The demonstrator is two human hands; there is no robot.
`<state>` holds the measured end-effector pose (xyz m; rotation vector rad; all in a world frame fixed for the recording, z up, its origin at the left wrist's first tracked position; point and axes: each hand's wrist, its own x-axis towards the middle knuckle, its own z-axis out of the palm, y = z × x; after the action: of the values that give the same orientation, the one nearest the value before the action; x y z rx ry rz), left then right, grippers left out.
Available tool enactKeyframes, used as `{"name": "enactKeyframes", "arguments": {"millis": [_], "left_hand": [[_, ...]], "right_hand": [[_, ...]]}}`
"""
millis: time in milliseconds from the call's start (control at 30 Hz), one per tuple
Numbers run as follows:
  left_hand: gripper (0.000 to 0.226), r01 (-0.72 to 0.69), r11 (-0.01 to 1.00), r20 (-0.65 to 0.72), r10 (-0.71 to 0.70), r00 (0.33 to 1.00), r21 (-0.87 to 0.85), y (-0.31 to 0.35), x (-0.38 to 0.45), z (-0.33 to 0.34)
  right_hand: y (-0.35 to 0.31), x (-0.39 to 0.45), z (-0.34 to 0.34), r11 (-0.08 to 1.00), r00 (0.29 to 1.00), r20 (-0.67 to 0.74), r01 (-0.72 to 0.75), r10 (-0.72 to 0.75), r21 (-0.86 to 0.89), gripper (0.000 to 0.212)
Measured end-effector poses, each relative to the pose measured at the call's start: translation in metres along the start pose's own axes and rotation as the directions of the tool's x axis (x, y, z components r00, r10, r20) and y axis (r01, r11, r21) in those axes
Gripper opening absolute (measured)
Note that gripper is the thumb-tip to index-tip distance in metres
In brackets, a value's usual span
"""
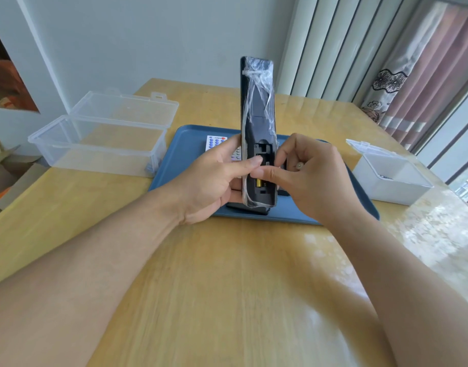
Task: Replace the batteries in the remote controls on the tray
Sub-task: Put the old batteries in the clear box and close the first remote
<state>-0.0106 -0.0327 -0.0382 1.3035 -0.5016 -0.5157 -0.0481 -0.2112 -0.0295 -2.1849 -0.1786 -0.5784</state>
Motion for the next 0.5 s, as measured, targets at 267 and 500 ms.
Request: {"name": "enactKeyframes", "arguments": {"millis": [267,500], "left_hand": [[0.035,-0.035,0.987,-0.091,0.02,0.996,-0.159,-0.0001,0.0026,-0.0015],[0.036,-0.077,0.989,-0.121,0.062,0.991,-0.125,-0.0008,0.0029,-0.0021]], "right_hand": [[-0.0046,-0.0011,-0.0052,0.995,0.999,0.042,0.028,-0.032,0.091,0.018],[-0.0034,-0.0021,-0.0027,0.999,0.998,0.061,0.006,-0.009,0.05,0.007]]}}
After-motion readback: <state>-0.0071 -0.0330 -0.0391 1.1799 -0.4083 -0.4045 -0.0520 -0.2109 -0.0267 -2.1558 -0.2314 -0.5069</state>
